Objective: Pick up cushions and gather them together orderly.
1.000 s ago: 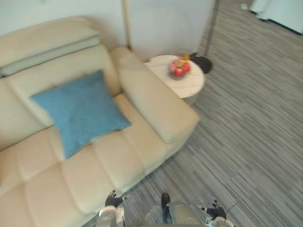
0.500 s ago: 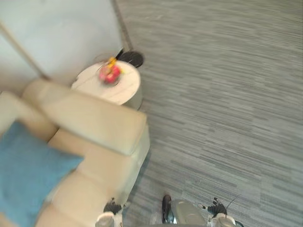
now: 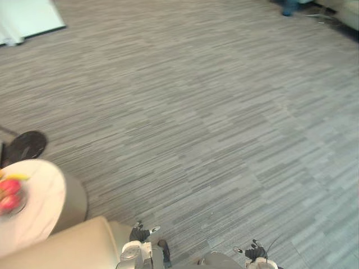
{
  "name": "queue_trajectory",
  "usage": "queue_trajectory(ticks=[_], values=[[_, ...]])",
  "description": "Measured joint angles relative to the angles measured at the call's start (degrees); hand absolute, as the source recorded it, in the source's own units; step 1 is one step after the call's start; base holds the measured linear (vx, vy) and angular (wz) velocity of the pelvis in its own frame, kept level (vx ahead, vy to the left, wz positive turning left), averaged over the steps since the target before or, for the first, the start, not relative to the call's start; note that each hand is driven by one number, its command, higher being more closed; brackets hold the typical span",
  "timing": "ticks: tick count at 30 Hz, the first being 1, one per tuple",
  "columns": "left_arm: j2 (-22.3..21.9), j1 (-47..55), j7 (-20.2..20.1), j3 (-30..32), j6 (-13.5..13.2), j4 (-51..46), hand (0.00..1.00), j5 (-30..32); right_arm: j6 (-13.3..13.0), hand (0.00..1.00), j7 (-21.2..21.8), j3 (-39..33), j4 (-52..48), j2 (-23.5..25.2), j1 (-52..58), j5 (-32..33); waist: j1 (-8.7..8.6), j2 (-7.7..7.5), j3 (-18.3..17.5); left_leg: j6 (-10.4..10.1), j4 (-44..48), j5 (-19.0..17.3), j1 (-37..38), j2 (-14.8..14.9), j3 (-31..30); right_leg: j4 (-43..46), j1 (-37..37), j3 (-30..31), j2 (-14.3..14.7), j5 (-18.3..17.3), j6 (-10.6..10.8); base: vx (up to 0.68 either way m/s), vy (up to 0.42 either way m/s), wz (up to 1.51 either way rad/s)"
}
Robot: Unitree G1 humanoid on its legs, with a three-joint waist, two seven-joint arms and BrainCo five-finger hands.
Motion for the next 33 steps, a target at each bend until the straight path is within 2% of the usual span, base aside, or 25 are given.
queue_trajectory(ticks=[1,2,3,5,7,8,9,10,11,14,16,17,18,19,20,21,23,25,26,27,29,30,31,32,33], values=[[0.06,-0.2,0.01,-0.47,0.34,0.55,0.0,-0.07,-0.04,0.0,0.05,-0.48,0.2,0.05,-0.21,0.42,0.32,0.28,0.11,0.14,-1.0,-0.08,1.9,0.17,2.05,0.97,-0.9,-4.42,-1.25,0.64,1.84,0.28,0.207,-1.06],[0.71,-0.23,0.05,-2.19,0.34,1.17,0.0,-0.22,-0.01,0.0,0.06,-0.56,0.84,0.02,-1.16,0.76,0.59,1.15,0.36,0.14,-2.44,-0.08,4.09,0.65,3.85,1.51,-2.22,-11.57,-2.99,1.04,2.37,0.31,0.215,-1.51],[1.78,-0.95,0.07,-4.14,0.41,2.34,0.0,-0.83,-0.01,0.0,0.11,-0.25,1.5,0.04,-2.36,0.82,0.59,2.41,0.21,0.14,-4.5,-0.08,6.08,1.42,5.35,0.77,-4.55,-22.44,-5.52,0.89,2.03,0.23,0.15,-1.32],[3.27,-2.34,0.35,-6.32,0.54,3.31,0.0,-1.13,-0.05,0.0,0.16,-0.28,1.52,-0.04,-3.74,0.84,0.55,4.07,0.86,0.13,-7.52,-0.07,8.46,2.92,6.44,-2.05,-8.47,-30.98,-5.79,1.59,0.95,0.22,0.049,-1.21],[3.91,-3.0,0.52,-7.05,0.57,3.42,0.0,-1.13,-0.08,0.0,0.1,-0.47,1.3,-0.19,-4.69,0.99,0.51,5.12,1.48,0.07,-9.18,-0.04,9.97,3.83,7.73,-4.63,-11.8,-33.71,-4.44,3.58,-0.53,0.26,-0.053,-1.12],[4.58,-4.38,0.54,-7.6,0.65,4.89,0.0,-1.11,-0.1,0.0,-0.02,-0.53,1.24,-0.37,-5.89,0.99,0.24,5.37,2.22,-0.28,-10.01,0.16,12.58,4.68,10.76,-12.77,-13.95,-38.4,-3.25,11.05,-2.47,0.4,-0.142,-1.14],[5.02,-4.39,0.54,-8.04,0.68,5.59,0.0,-1.1,-0.3,0.0,-0.04,-0.7,1.25,-0.4,-5.78,1.11,-0.01,5.16,2.24,-1.5,-9.9,0.24,14.01,4.38,11.68,-17.21,-13.88,-41.46,-3.68,19.05,-3.96,0.3,-0.117,-0.81],[5.08,-4.39,0.53,-8.05,0.68,5.62,0.0,-1.11,-0.39,0.0,-0.08,-0.76,1.28,-0.45,-5.73,1.16,-0.14,5.16,2.24,-2.2,-9.89,0.25,14.62,4.36,12.06,-17.85,-13.62,-42.3,-3.81,21.51,-5.31,0.27,-0.113,-0.49],[4.34,-4.76,0.46,-8.08,0.55,5.53,0.0,-1.11,-0.59,0.0,-0.27,-0.76,1.9,-1.68,-6.15,1.68,-0.61,7.08,2.34,-4.8,-8.93,0.7,15.49,5.69,12.24,-17.56,-11.9,-44.05,-2.33,21.27,-7.11,0.22,-0.068,-0.36],[3.49,-5.34,0.35,-9.36,0.27,5.32,0.0,-1.02,-0.35,0.0,-0.44,-1.33,3.76,-2.68,-6.8,1.98,-1.12,6.19,3.34,-5.74,-9.17,1.8,17.26,4.63,9.63,-14.34,-9.92,-41.42,-3.57,18.14,-8.45,0.33,-0.155,-0.28],[2.33,-4.9,0.0,-9.1,0.3,4.84,0.0,-0.95,-0.45,0.0,-0.48,-3.32,3.61,-2.78,-4.61,2.11,-2.59,5.42,3.79,-5.56,6.26,7.9,14.31,7.61,7.07,-13.58,-4.96,-40.71,-3.74,12.74,-7.33,0.3,-0.143,0.15],[2.0,-4.5,-0.04,-8.57,0.37,4.53,0.0,-0.94,-0.43,0.0,-0.47,-3.23,3.56,-2.8,-4.12,2.13,-2.57,5.5,3.76,-4.39,11.57,8.79,12.78,9.46,6.59,-13.29,-4.1,-40.48,-3.27,11.99,-7.25,0.22,-0.098,-0.14],[1.65,-3.87,-0.04,-7.54,0.4,3.97,0.0,-0.94,-0.42,0.0,-0.49,-3.06,3.07,-2.5,-3.36,2.16,-2.26,4.98,3.9,-2.08,20.58,10.98,9.2,11.84,4.51,-13.29,-2.74,-39.28,-2.99,10.89,-7.34,0.14,-0.04,-0.29],[1.31,-3.34,-0.03,-6.81,0.49,3.48,0.0,-0.95,-0.36,0.0,-0.47,-3.04,2.62,-2.25,-2.99,2.34,-2.07,4.48,4.2,-1.61,27.02,9.92,6.52,13.04,2.77,-13.38,-1.66,-38.17,-2.64,10.39,-7.29,0.17,-0.022,-0.64],[0.99,-2.24,-0.02,-6.66,0.65,2.03,0.0,-0.97,-0.25,0.0,-0.47,-3.0,2.49,-2.1,-2.79,3.25,-1.76,3.76,4.62,-3.36,34.45,6.54,2.14,12.81,-0.11,-13.6,0.68,-35.46,-2.48,8.87,-8.34,0.17,-0.013,-0.71],[1.11,-1.85,-0.05,-6.79,0.39,1.2,0.0,-0.96,-0.07,0.0,-0.47,-3.01,2.55,-2.09,-2.56,3.25,-1.35,2.95,4.91,-3.93,35.1,5.11,0.78,12.14,-0.66,-13.85,1.84,-34.16,-2.51,8.5,-8.63,0.19,0.006,-1.03],[0.93,-1.97,-0.01,-6.81,0.19,0.08,0.0,-1.02,0.1,0.0,-0.43,-3.15,2.77,-2.05,-1.92,4.41,0.71,2.55,4.91,-3.4,29.41,1.01,-2.73,8.65,-1.36,-13.78,4.82,-29.39,-3.24,7.51,-8.37,0.19,0.049,-1.22],[0.68,-1.97,0.01,-6.84,0.18,-0.41,0.0,-0.99,0.09,0.0,-0.41,-3.21,2.56,-2.04,-1.88,4.68,0.79,2.54,4.89,-3.35,18.79,0.64,-5.33,4.5,-2.5,-13.69,6.74,-25.67,-4.11,6.14,-7.68,0.25,0.12,-1.03],[0.53,-1.96,0.02,-6.86,0.17,-0.61,0.0,-0.99,0.08,0.0,-0.4,-3.22,2.56,-2.04,-1.78,4.79,0.82,2.55,4.89,-3.37,13.82,0.84,-6.18,2.95,-3.15,-13.75,7.4,-24.41,-4.46,5.46,-7.4,0.32,0.169,-1.06],[0.35,-1.93,0.02,-7.13,0.11,-0.78,0.0,-0.99,0.06,0.0,-0.41,-3.34,2.57,-2.0,-1.54,5.56,0.88,2.8,4.7,-4.12,2.54,2.95,-7.42,0.11,-5.46,-14.02,8.06,-21.93,-4.82,4.21,-6.68,0.23,0.139,-0.85],[-0.09,-1.87,0.0,-7.86,0.14,-0.51,0.0,-1.0,0.06,0.0,-0.44,-3.81,2.66,-2.34,-0.9,6.83,0.9,4.33,3.71,-5.3,-7.65,6.05,-10.14,-1.03,-8.08,-14.82,9.0,-19.05,-4.15,2.08,-5.31,0.44,0.25,-0.86],[-0.17,-1.86,0.0,-7.98,0.14,-0.32,0.0,-1.0,0.07,0.0,-0.45,-4.43,2.66,-2.29,-0.72,7.1,0.93,4.67,3.4,-4.62,-8.44,6.58,-10.8,-1.05,-8.51,-14.9,9.36,-18.34,-4.01,1.43,-4.99,0.61,0.353,-0.83],[0.03,-1.84,0.0,-7.93,0.16,-0.27,0.0,-1.02,0.09,0.0,-0.52,-5.27,2.7,-2.04,-0.47,7.4,1.15,4.21,2.92,-2.35,-7.26,10.88,-10.97,-1.58,-9.44,-14.65,10.34,-16.35,-4.68,-0.41,-4.53,0.49,0.278,-0.7],[0.75,-1.43,-0.01,-7.93,0.16,-0.26,0.0,-1.01,0.09,0.0,-0.46,-5.51,2.71,-1.35,-0.11,7.9,1.24,2.79,1.1,-0.95,-5.4,12.14,-11.13,-3.48,-8.95,-14.47,10.84,-14.61,-6.86,-2.38,-4.42,0.8,0.351,-0.91],[1.11,-1.06,0.02,-7.87,0.22,-0.05,0.0,-1.07,-0.07,0.0,-0.41,-6.05,2.8,-0.32,0.79,8.45,0.94,-0.26,-1.2,1.12,-3.26,8.73,-10.99,-5.73,-6.19,-9.64,9.52,-12.83,-9.61,-2.92,-1.65,0.68,0.249,-0.73]])
